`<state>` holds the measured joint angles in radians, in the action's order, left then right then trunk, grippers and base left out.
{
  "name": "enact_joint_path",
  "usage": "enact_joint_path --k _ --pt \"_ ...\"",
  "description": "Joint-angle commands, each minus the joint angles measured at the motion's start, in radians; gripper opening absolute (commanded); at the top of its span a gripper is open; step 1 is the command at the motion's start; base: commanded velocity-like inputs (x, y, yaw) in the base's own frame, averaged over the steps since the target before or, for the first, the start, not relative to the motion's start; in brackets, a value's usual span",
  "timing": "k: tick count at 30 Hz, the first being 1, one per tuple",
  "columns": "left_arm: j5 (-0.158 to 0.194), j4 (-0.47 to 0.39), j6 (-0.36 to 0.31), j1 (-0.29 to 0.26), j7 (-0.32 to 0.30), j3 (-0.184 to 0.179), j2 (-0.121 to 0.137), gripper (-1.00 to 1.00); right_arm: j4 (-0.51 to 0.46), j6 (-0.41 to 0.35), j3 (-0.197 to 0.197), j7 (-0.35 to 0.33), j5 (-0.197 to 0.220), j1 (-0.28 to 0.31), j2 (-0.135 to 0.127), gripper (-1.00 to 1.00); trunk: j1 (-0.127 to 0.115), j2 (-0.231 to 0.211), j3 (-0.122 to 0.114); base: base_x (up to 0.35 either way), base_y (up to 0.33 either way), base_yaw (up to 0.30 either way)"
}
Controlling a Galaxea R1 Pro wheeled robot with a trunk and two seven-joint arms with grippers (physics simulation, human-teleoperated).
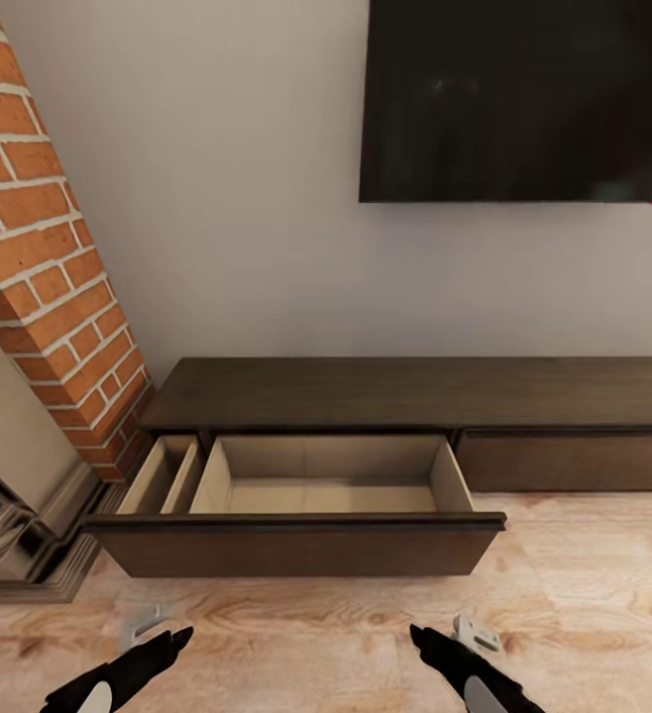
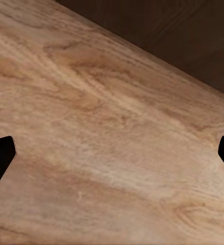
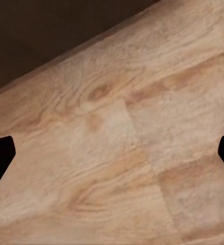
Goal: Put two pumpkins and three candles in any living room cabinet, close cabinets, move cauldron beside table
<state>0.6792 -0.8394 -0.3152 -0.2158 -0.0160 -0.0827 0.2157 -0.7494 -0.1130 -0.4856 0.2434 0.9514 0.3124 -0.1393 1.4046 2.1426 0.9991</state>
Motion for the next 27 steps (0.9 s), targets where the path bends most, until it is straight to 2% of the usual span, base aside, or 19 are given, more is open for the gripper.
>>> enact_joint_path --k 1,3,6,13,27 --pt "0.005 0.002 0.002 0.0 0.0 -0.002 -0.001 1.0 -0.053 -0.001 -0.029 0.082 -0.002 0.0 -0.002 1.0 -0.004 -0.007 -0.002 0.0 0.0 0.0" --pt "0.003 0.006 0.007 0.0 0.001 -0.002 -0.003 1.0 -0.126 0.003 -0.074 0.195 -0.01 -0.001 -0.002 1.0 -0.012 -0.021 -0.009 0.0 0.0 0.0" --pt "0.002 0.007 0.009 -0.002 0.002 -0.002 -0.005 1.0 -0.173 0.006 -0.125 0.269 -0.016 -0.001 -0.002 1.0 -0.023 -0.042 -0.018 0.0 0.0 0.0" --pt "0.003 0.019 0.01 -0.007 0.0 -0.003 -0.003 1.0 -0.18 0.038 -0.152 0.288 -0.014 0.0 -0.002 1.0 -0.05 -0.091 -0.04 0.0 0.0 0.0" --pt "0.012 0.023 0.0 -0.007 -0.004 -0.003 0.002 1.0 -0.171 0.041 -0.154 0.284 -0.013 0.001 -0.002 1.0 -0.104 -0.189 -0.084 0.0 0.0 0.0"
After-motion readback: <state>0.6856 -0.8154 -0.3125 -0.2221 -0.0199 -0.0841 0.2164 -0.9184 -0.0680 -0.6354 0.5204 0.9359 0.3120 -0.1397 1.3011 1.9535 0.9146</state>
